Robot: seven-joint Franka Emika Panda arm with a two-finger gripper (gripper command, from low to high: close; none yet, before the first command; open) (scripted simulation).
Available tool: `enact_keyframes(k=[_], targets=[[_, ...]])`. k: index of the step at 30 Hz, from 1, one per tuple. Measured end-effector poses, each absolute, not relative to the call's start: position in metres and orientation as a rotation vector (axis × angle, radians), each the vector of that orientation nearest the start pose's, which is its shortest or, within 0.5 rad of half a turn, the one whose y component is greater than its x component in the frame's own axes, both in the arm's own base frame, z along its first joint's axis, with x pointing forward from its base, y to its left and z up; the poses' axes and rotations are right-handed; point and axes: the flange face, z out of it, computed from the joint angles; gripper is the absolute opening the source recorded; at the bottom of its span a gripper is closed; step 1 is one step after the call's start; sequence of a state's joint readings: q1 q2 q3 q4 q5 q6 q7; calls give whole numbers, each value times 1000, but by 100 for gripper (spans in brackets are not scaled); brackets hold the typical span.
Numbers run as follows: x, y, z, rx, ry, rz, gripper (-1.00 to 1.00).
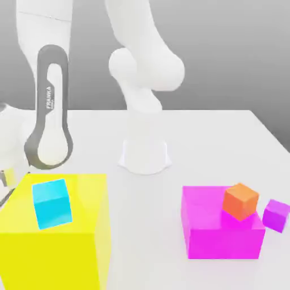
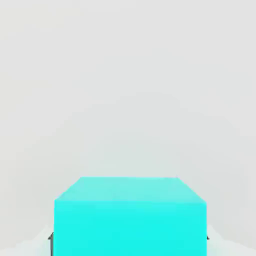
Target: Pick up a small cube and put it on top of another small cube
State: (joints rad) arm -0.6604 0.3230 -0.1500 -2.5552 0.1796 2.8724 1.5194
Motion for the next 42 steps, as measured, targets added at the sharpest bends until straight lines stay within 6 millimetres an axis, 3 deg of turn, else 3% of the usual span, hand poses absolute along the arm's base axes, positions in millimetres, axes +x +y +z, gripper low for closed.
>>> enact_keyframes(k=[4,10,17,23,29,35,38,42], targets=[[298,-331,191,-1033,2967,-7,-100],[340,-307,191,-1510,2773,-90,-100],[402,-338,203,-1532,2796,-247,-100],[464,-355,229,-1534,2819,-431,-100],[536,-299,269,-1763,2721,-382,-100],[594,-213,313,-2025,2566,-268,-100],[608,-160,332,-2177,2451,-150,-100],[597,-99,345,-2373,2246,116,-100]])
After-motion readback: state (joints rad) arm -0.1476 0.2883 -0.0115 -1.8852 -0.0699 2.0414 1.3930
